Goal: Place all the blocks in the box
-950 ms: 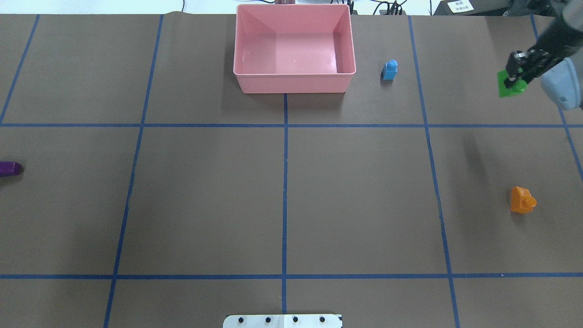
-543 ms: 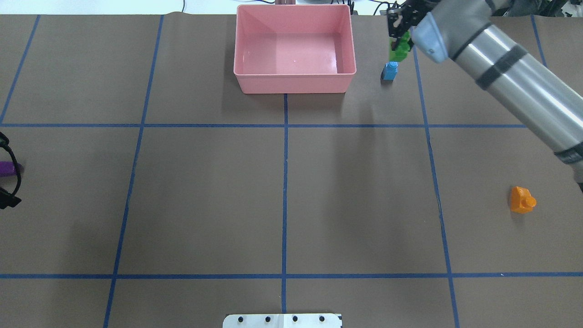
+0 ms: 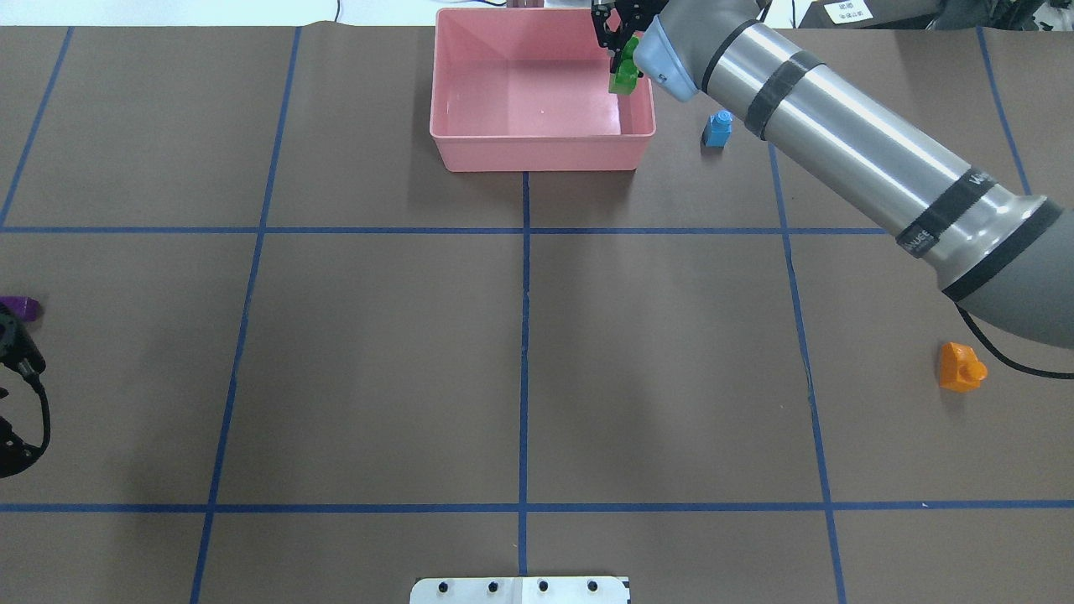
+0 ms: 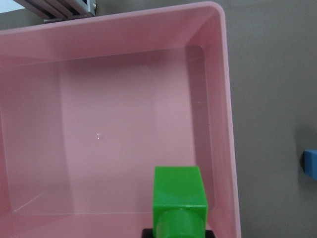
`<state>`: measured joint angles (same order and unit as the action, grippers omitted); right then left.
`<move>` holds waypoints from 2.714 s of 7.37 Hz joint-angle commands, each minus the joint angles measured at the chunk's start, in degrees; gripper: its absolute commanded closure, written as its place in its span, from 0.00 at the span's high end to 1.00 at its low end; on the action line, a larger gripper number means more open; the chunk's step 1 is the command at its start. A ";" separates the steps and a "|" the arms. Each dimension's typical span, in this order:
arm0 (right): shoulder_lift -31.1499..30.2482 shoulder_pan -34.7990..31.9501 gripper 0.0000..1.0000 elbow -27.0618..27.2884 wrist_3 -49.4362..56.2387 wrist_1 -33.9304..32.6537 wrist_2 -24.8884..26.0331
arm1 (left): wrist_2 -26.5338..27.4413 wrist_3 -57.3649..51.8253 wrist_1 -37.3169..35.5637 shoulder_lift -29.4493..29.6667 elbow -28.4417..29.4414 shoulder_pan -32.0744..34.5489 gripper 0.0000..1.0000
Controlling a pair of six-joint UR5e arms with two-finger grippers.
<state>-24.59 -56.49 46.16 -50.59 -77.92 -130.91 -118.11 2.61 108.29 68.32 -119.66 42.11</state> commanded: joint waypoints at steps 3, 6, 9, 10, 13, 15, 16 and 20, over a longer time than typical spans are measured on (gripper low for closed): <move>1.83 2.95 0.99 -3.97 -3.20 6.72 3.98 | 2.45 5.11 1.83 -10.03 -2.34 -11.15 1.00; 1.30 1.48 1.00 -1.26 -3.29 7.09 3.82 | 2.53 11.45 1.83 -13.29 -1.72 -19.33 1.00; -8.42 0.42 1.00 13.30 -3.29 3.92 3.64 | 2.71 18.46 2.97 -14.88 -0.32 -24.24 0.98; -8.80 0.06 1.00 13.52 -3.29 3.92 3.55 | 2.88 19.79 6.11 -16.19 0.38 -25.31 0.98; -13.79 -0.29 1.00 18.15 -3.29 4.01 3.47 | 3.06 25.77 11.76 -17.09 3.45 -33.37 0.97; -15.22 -0.47 1.00 19.32 -3.29 4.09 3.55 | 4.11 25.61 12.64 -16.65 5.74 -34.63 0.97; -16.18 -0.38 1.00 20.63 -3.29 4.10 3.81 | 5.42 25.35 12.73 -16.56 5.75 -34.72 0.97; -19.17 -1.77 1.00 22.65 -3.29 4.10 3.73 | 5.52 25.17 12.82 -16.56 6.80 -34.81 0.72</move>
<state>-42.47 -57.35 67.62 -53.88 -73.64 -126.98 -112.49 27.85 121.10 51.76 -113.40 7.37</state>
